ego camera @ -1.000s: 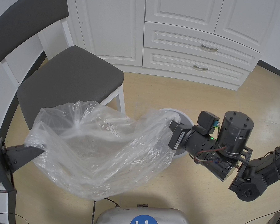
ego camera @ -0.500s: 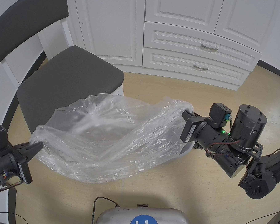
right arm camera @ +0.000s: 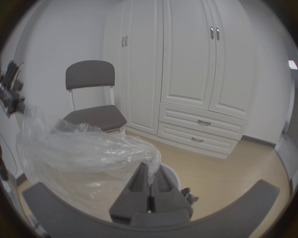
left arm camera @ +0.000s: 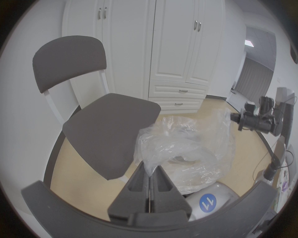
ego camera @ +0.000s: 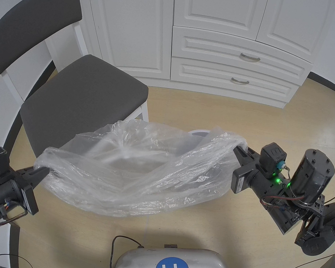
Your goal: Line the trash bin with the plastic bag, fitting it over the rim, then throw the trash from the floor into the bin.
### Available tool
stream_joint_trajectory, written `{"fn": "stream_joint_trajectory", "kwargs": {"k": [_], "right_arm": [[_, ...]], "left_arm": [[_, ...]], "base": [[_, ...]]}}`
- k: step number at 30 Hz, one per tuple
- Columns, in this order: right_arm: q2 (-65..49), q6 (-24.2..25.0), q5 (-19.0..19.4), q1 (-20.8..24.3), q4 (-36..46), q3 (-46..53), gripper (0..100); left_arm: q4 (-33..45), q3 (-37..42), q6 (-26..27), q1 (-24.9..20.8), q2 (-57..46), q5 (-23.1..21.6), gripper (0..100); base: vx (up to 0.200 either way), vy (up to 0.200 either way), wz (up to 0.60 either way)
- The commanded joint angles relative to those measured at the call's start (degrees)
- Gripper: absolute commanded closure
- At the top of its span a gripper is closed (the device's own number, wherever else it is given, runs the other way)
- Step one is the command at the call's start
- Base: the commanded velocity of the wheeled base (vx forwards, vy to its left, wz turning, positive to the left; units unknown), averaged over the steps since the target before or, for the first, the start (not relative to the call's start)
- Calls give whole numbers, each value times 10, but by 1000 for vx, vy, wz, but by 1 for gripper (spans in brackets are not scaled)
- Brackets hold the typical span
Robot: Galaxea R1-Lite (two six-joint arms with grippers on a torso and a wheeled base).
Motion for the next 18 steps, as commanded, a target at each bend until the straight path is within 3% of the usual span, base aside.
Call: {"fn": "stream_joint_trajectory", "kwargs": {"k": [1,2,5,18], "right_arm": [[-9,-31,-2,-16,-25,44,100],[-12,-70,-2,-26,-51,72,100],[-12,-99,3,-35,-74,93,100],[-17,-134,6,-43,-84,129,100]], "left_arm": [[-21,-5,-2,22,0,-3,100],[-43,-3,-3,38,0,-3,100],[-46,-3,-3,53,0,-4,100],[-47,-1,-2,58,8,-3,100]], "base": [[0,0,0],[0,0,0],[0,0,0],[0,0,0]]}}
